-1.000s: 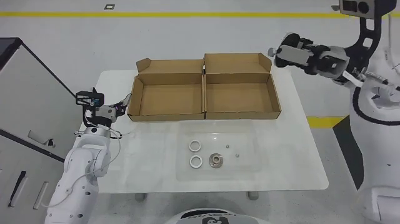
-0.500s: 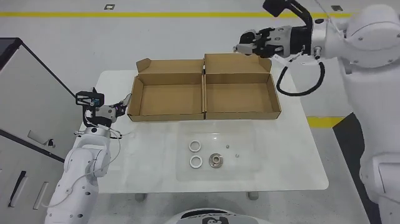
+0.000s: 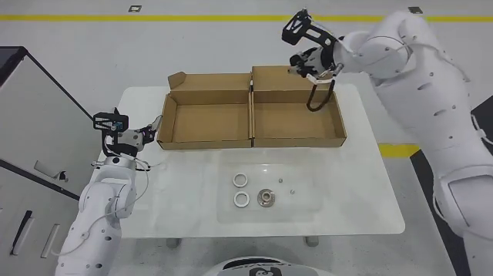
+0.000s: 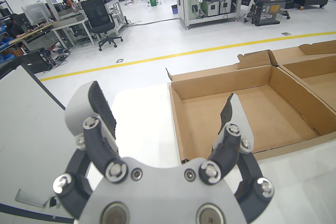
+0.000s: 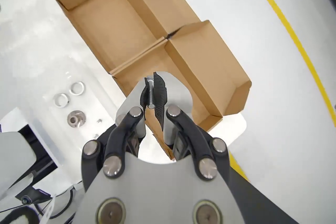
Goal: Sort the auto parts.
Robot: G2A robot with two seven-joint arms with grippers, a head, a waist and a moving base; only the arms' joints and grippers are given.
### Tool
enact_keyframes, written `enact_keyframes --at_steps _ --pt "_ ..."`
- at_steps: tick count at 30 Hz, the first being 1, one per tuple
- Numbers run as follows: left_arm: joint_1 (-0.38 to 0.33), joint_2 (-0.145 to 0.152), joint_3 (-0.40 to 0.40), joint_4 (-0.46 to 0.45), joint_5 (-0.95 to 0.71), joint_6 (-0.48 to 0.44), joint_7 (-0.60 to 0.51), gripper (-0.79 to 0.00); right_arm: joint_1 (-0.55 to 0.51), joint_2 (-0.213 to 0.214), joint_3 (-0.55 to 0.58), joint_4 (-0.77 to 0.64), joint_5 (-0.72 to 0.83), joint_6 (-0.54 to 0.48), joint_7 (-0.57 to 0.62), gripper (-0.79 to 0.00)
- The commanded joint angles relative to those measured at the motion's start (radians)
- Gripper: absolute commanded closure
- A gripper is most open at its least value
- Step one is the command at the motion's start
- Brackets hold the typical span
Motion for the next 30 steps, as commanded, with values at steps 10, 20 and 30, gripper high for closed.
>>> enact_keyframes --at_steps 10,20,30 --pt "0.0 0.0 0.0 0.0 0.0 0.0 0.0 -0.785 0.013 -0.035 -0.129 0.2 -0.123 0.005 -0.018 0.0" --pt "0.0 0.0 0.0 0.0 0.0 0.0 0.0 -0.785 -0.025 -0.051 -0.172 0.326 -0.156 0.02 -0.034 0.0" --pt "0.0 0.0 0.0 0.0 0.0 0.0 0.0 -0.785 -0.072 -0.058 -0.191 0.419 -0.192 0.056 -0.053 0.0"
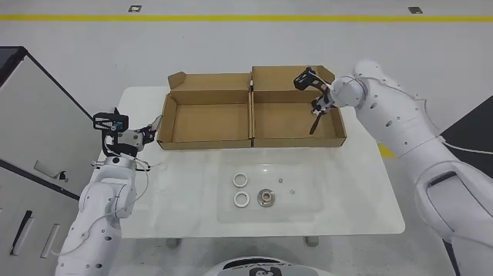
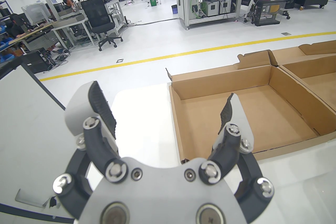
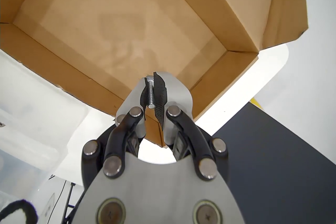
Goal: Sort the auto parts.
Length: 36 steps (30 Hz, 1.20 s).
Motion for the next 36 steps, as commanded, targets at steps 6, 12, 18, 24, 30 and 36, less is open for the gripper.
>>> enact_keyframes --at_steps 6,12,18,24,30,36 --pt "0.0 0.0 0.0 0.0 0.0 0.0 0.0 -0.785 -0.034 -0.005 -0.007 0.043 -0.044 0.052 -0.048 0.0" --pt "0.0 0.0 0.0 0.0 0.0 0.0 0.0 -0.785 -0.061 -0.008 -0.01 0.06 -0.088 0.075 -0.103 0.0" --pt "0.0 0.0 0.0 0.0 0.0 0.0 0.0 -0.785 -0.077 -0.014 -0.01 0.066 -0.092 0.081 -0.102 0.0" --pt "0.0 0.0 0.0 0.0 0.0 0.0 0.0 -0.785 -0.084 -0.018 -0.004 0.077 -0.094 0.082 -0.09 0.0" --pt "0.0 0.0 0.0 0.0 0.0 0.0 0.0 -0.785 -0.09 -0.022 -0.001 0.087 -0.098 0.077 -0.075 0.0" --pt "0.0 0.0 0.0 0.0 0.0 0.0 0.0 -0.785 -0.093 -0.026 0.007 0.093 -0.092 0.068 -0.07 -0.206"
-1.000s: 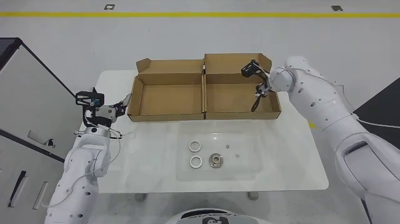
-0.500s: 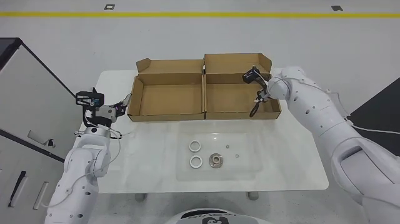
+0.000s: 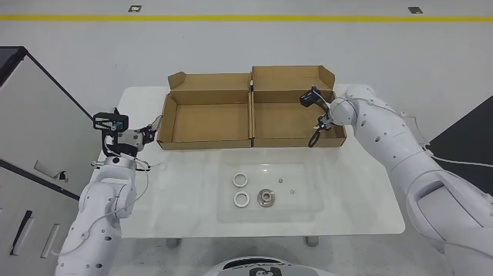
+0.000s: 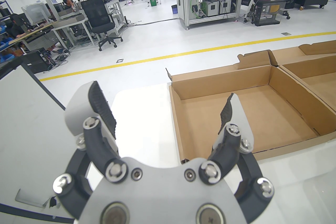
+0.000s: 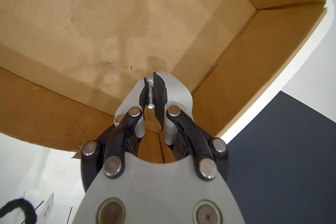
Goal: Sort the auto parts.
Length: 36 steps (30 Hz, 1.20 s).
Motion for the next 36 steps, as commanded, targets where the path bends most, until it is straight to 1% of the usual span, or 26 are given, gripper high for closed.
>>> enact_keyframes --at_steps 1,2,5,10,13,14,15,18,21,25,28,29,32,36 --pt "0.0 0.0 0.0 0.0 0.0 0.0 0.0 -0.785 -0.001 -0.001 0.003 0.0 0.002 -0.002 0.002 -0.249" --pt "0.0 0.0 0.0 0.0 0.0 0.0 0.0 -0.785 -0.001 -0.001 0.005 0.0 0.002 -0.004 0.003 -0.28" --pt "0.0 0.0 0.0 0.0 0.0 0.0 0.0 -0.785 -0.002 -0.002 0.018 -0.001 0.021 -0.01 -0.004 -0.339" --pt "0.0 0.0 0.0 0.0 0.0 0.0 0.0 -0.785 0.005 0.003 0.045 -0.033 0.032 -0.027 -0.007 -0.388" --pt "0.0 0.0 0.0 0.0 0.0 0.0 0.0 -0.785 0.01 0.012 0.07 -0.08 0.029 -0.041 -0.002 -0.622" --pt "0.0 0.0 0.0 0.0 0.0 0.0 0.0 -0.785 0.011 0.015 0.081 -0.102 0.03 -0.049 -0.002 -0.757" --pt "0.0 0.0 0.0 0.0 0.0 0.0 0.0 -0.785 0.01 0.02 0.093 -0.12 0.03 -0.055 0.002 -0.785" --pt "0.0 0.0 0.0 0.0 0.0 0.0 0.0 -0.785 0.008 0.037 0.136 -0.198 0.035 -0.089 0.024 -0.785" --pt "0.0 0.0 0.0 0.0 0.0 0.0 0.0 -0.785 -0.002 0.057 0.189 -0.299 0.06 -0.136 0.075 -0.785" --pt "0.0 0.0 0.0 0.0 0.0 0.0 0.0 -0.785 -0.036 0.086 0.265 -0.451 0.124 -0.2 0.17 -0.785" --pt "0.0 0.0 0.0 0.0 0.0 0.0 0.0 -0.785 -0.076 0.107 0.32 -0.562 0.194 -0.233 0.24 -0.785" --pt "0.0 0.0 0.0 0.0 0.0 0.0 0.0 -0.785 -0.09 0.114 0.331 -0.595 0.216 -0.224 0.249 -0.785" --pt "0.0 0.0 0.0 0.0 0.0 0.0 0.0 -0.785 -0.126 0.14 0.327 -0.696 0.257 -0.205 0.268 -0.785" --pt "0.0 0.0 0.0 0.0 0.0 0.0 0.0 -0.785 -0.151 0.18 0.266 -0.813 0.292 -0.188 0.286 -0.785"
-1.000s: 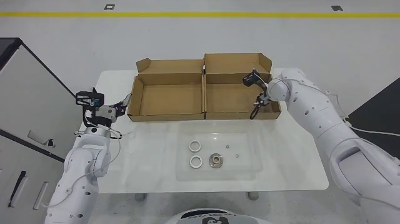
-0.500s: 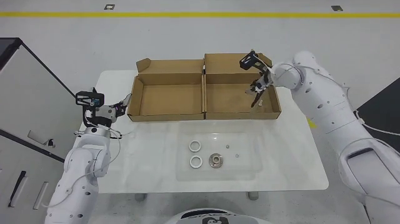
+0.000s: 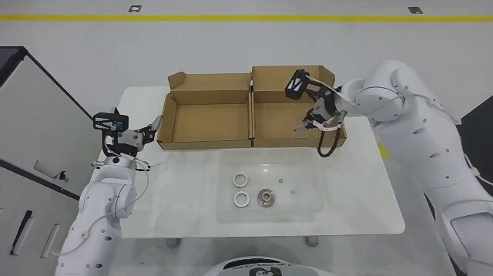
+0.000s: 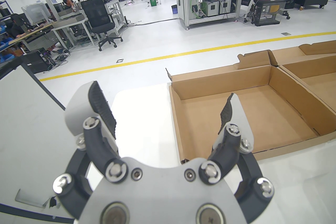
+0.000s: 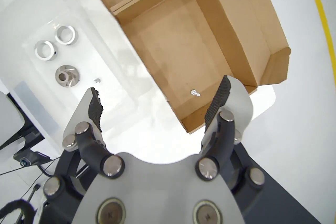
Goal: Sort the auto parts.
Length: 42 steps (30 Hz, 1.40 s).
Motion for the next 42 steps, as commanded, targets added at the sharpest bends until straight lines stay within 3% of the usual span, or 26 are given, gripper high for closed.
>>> enact_keyframes --at_steps 1,9,18,33,42 --pt "0.0 0.0 0.0 0.0 0.0 0.0 0.0 -0.785 -0.007 0.021 -0.045 -0.05 0.011 0.002 0.002 -0.785" --pt "0.0 0.0 0.0 0.0 0.0 0.0 0.0 -0.785 0.033 0.102 -0.208 -0.143 0.068 0.019 0.019 -0.785" --pt "0.0 0.0 0.0 0.0 0.0 0.0 0.0 -0.785 0.073 0.159 -0.306 -0.206 0.147 0.03 0.03 -0.785" --pt "0.0 0.0 0.0 0.0 0.0 0.0 0.0 -0.785 0.065 0.159 -0.31 -0.2 0.142 0.041 0.024 -0.785" --pt "0.0 0.0 0.0 0.0 0.0 0.0 0.0 -0.785 0.068 0.121 -0.432 -0.236 0.11 0.084 0.084 -0.785"
